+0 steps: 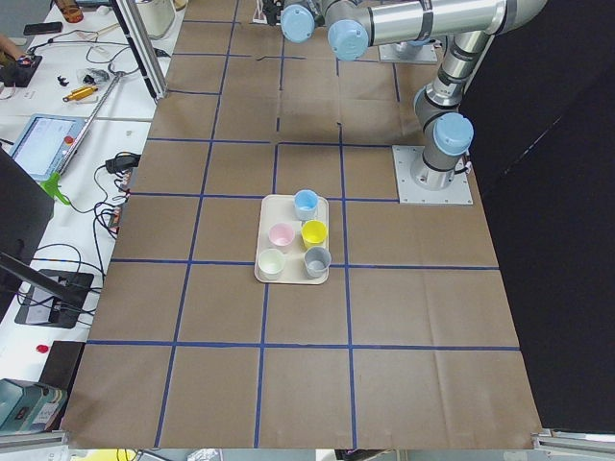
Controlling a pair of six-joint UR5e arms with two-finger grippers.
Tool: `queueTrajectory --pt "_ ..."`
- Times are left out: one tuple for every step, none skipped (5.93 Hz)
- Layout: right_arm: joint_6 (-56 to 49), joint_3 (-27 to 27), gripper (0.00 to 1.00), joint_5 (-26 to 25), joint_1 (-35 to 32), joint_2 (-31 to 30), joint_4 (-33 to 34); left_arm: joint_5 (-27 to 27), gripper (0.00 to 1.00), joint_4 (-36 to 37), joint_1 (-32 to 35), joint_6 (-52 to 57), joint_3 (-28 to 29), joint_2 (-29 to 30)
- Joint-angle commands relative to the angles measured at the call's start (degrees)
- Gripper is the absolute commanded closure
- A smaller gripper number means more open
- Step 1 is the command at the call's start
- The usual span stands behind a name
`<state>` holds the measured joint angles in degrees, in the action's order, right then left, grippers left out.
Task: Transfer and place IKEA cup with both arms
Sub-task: 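Open and withdraw the right gripper while the left carries the cup toward the tray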
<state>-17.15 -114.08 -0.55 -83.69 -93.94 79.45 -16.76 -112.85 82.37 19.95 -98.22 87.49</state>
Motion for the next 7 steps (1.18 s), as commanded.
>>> queueTrajectory --pt "0.6 0.1 0.00 -10.5 8.7 -0.2 2.5 -1.5 0.97 1.0 -0.1 -0.1 0.6 -1.5" --pt "0.9 0.6 0.00 -11.1 9.8 -0.4 3.1 -16.0 0.98 1.1 -2.9 -0.1 3.4 -1.6" --pt "7.0 4.8 0.00 -20.3 9.6 -0.5 8.0 -35.4 0.97 1.3 -4.1 -0.5 6.5 -1.7" --pt "17.4 10.8 0.00 -33.4 9.3 -0.6 14.9 -49.4 0.97 8.7 -4.1 -4.3 5.3 -1.5" --pt "19.7 14.1 0.00 -41.1 8.9 -0.9 16.4 -56.6 0.97 10.4 -4.2 -4.4 5.3 0.3" --pt "19.7 18.2 0.00 -52.4 6.4 -0.7 16.4 -71.5 0.97 16.0 -4.3 -4.4 5.7 4.4" --pt "20.1 22.1 0.00 -65.6 2.1 -0.2 16.4 -80.5 0.97 23.3 -4.3 -4.5 5.2 8.4"
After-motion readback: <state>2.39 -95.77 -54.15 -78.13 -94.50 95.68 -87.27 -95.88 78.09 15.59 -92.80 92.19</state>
